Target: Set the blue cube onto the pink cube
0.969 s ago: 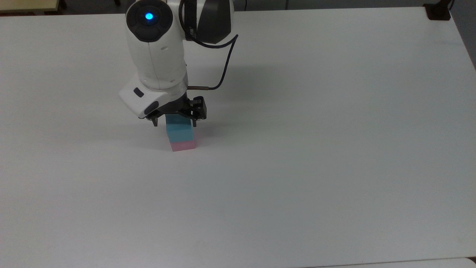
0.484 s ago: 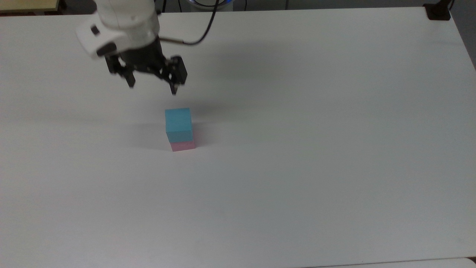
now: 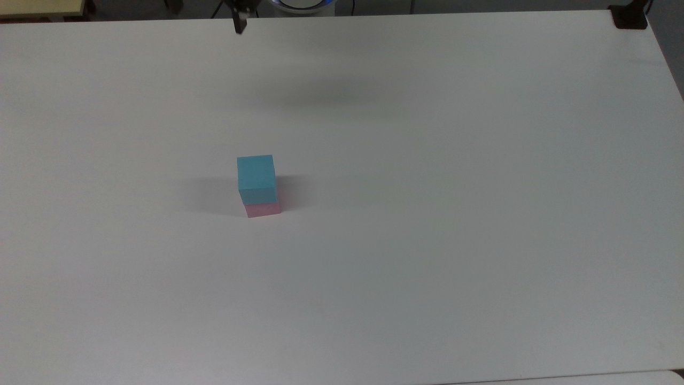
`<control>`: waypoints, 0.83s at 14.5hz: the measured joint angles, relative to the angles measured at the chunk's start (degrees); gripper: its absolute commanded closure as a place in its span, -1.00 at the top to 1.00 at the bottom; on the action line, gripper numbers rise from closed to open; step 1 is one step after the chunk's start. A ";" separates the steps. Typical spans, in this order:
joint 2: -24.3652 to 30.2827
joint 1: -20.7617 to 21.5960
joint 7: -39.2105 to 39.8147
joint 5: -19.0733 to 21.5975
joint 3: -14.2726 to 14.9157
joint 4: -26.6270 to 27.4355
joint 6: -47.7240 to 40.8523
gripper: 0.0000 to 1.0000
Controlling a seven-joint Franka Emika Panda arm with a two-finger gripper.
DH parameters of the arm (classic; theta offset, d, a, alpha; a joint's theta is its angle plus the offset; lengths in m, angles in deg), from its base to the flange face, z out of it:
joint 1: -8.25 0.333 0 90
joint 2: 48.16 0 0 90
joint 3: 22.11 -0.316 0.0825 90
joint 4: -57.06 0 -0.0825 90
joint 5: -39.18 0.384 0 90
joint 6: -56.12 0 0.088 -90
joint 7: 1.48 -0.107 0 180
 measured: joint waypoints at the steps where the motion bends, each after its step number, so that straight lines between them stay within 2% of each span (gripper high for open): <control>1: 1.51 1.09 -0.03 0.34 1.52 0.84 -0.23 1.00; 4: 5.93 4.04 -0.04 0.75 5.04 4.76 -0.32 1.00; 8: 6.94 4.20 0.74 0.73 5.61 6.29 0.50 1.00; 12: 6.82 4.15 7.26 0.72 5.98 6.75 1.24 1.00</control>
